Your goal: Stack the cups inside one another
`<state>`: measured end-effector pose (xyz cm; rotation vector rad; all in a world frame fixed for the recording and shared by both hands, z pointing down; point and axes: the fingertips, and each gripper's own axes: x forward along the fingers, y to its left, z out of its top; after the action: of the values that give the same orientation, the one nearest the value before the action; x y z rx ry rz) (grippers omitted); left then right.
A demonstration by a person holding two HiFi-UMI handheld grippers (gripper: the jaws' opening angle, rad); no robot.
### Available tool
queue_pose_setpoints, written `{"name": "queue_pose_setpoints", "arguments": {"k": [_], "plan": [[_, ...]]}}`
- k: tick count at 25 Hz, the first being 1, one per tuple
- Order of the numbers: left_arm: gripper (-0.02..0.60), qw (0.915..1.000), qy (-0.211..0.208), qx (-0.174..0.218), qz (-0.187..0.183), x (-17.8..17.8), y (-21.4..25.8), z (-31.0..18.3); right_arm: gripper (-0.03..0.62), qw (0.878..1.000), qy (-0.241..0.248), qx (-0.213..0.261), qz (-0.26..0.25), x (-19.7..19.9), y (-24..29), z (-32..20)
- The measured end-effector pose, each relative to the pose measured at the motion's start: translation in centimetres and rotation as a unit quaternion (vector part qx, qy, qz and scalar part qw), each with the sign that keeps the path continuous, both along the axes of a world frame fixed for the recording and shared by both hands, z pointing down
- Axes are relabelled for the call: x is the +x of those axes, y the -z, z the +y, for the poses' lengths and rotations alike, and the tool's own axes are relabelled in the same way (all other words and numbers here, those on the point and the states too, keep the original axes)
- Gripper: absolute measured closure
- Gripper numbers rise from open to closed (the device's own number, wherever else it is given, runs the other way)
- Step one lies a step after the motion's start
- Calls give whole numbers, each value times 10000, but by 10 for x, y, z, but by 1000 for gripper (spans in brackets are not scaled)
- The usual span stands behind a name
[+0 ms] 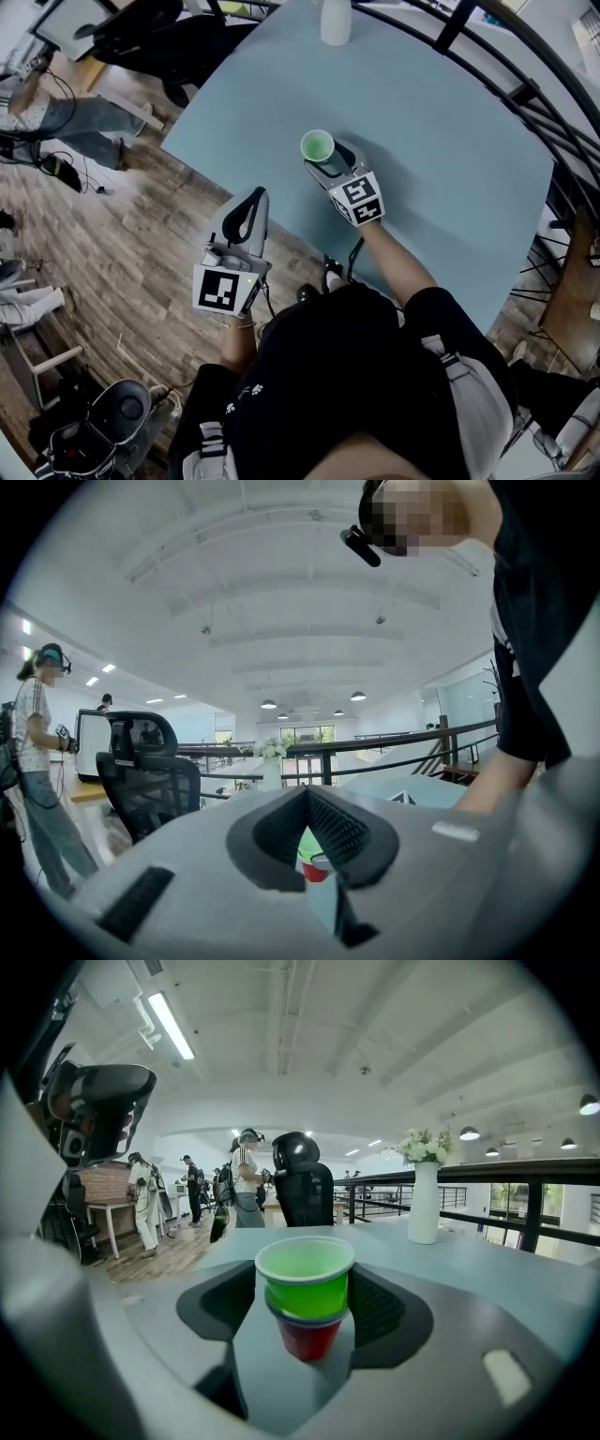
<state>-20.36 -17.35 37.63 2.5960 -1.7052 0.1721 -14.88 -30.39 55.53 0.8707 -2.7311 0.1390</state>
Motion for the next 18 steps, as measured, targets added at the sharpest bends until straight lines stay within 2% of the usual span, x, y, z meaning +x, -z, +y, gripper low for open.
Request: {"name": "queue_pose_setpoints", "arguments": {"k": [10,16,18], "plan": [[595,10000,42,3,17,-3,-1,3,286,9999,-97,21,111,1,-4,-1],[595,10000,71,28,2,-8,2,4,269,9995,-205,45,251,3,-4,-3],[595,10000,82,37,5,-9,3,5,246,9992,-281,31,266,5,-3,-3]]}}
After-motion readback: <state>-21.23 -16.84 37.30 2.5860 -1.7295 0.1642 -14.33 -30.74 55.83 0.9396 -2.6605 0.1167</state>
